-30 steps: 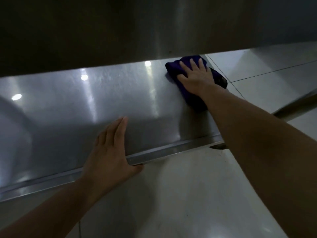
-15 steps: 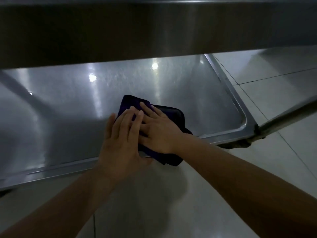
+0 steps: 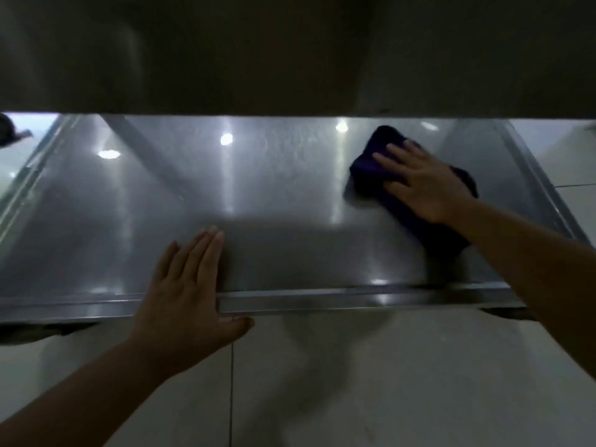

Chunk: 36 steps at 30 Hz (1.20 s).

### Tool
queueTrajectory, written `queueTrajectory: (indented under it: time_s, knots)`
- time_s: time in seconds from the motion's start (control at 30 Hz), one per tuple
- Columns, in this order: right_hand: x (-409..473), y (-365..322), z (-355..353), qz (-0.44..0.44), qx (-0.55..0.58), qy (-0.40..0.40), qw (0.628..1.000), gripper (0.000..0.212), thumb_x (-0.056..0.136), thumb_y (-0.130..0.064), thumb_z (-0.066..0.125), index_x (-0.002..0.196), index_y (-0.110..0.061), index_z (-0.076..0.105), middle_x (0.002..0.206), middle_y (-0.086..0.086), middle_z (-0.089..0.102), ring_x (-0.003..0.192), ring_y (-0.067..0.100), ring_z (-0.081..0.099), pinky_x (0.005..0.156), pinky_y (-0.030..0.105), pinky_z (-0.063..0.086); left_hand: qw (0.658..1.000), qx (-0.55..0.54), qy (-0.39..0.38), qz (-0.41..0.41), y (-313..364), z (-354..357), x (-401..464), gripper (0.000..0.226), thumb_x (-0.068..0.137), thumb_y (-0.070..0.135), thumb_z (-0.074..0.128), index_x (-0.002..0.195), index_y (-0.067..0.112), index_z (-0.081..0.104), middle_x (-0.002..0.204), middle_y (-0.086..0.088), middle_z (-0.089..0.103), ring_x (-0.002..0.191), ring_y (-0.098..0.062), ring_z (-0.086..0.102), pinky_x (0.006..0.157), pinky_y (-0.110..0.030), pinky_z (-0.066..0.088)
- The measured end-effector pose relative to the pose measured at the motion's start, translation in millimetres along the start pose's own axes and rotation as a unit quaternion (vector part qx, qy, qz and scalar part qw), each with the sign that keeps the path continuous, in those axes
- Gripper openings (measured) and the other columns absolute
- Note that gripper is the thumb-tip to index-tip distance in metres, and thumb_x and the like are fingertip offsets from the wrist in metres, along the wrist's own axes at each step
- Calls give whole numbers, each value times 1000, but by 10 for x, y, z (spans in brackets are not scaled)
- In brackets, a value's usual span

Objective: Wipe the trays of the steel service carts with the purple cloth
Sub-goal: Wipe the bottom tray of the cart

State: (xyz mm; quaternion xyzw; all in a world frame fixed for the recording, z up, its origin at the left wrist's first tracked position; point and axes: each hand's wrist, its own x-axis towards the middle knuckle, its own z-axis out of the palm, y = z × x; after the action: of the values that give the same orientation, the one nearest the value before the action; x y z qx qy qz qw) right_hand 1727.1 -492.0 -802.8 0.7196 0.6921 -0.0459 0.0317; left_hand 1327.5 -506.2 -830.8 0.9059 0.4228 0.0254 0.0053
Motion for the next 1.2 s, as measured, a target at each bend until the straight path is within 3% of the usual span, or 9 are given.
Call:
queueTrajectory:
  time_s: [0.1,0.2,0.47,0.57,0.7,0.83,0.97,1.1,1.2]
  knots:
    - [318,351,-117,160,16,2,987,57,100,-46,25,154,-29,17,159,7,22,145,29,16,118,42,10,1000,-14,17,5,10,20,3,103,68,66,48,142,-4,32,145,-21,39,137,-32,31,112,-51,20]
    - [418,164,-134,241,74,-28,967,56,101,-47,26,153,-35,11,162,3,7,148,29,1,117,48,4,1000,-7,24,17,28,40,8,100,73,64,46,141,-7,30,145,-24,37,137,-34,30,111,-54,21]
    - [-126,-1676,128,-49,-2,-1,999,60,96,-60,16,151,-43,0,162,0,-4,148,29,-10,118,47,-4,991,-82,108,-12,64,-24,-14,111,64,67,51,142,-7,23,144,-18,26,141,-22,8,116,-38,5]
    - [-372,-2168,197,-172,14,-20,985,63,91,-66,8,150,-44,-3,161,-2,-9,147,26,-18,117,45,-13,990,-93,101,-36,-33,-36,-92,119,58,78,47,144,1,18,144,-16,26,138,-29,19,115,-40,4]
    - [-267,-2094,158,-191,10,-31,981,68,82,-68,-3,147,-49,-2,160,-10,-8,147,18,-16,119,44,-11,991,-64,81,-87,-498,-62,-463,106,62,74,44,139,1,34,136,-21,43,127,-31,32,111,-49,22]
    - [109,-1870,99,-137,9,-12,990,53,98,-56,17,149,-47,8,161,-10,2,149,16,-6,120,41,-2,978,-82,110,-156,-973,-152,-872,65,64,35,85,113,0,62,111,-17,56,104,-25,43,83,-45,47]
    - [715,-1532,-52,39,46,25,998,50,101,-42,30,150,-43,19,161,-5,14,148,20,6,119,46,6,975,-105,136,-140,-1140,-48,-941,50,61,2,86,107,0,67,103,-16,61,96,-21,48,79,-37,45]
    - [931,-1686,-112,141,77,-12,987,54,100,-49,25,152,-41,12,162,1,6,148,29,-1,117,51,2,959,-127,203,-151,-1196,45,-919,31,80,23,63,103,4,70,102,-12,65,97,-25,53,79,-37,48]
    - [879,-2187,-58,97,49,-1,994,57,98,-57,22,151,-43,7,163,2,3,148,33,-3,117,53,1,957,-127,222,-137,-1208,67,-916,39,83,32,49,102,6,72,101,-11,67,97,-23,51,79,-27,41]
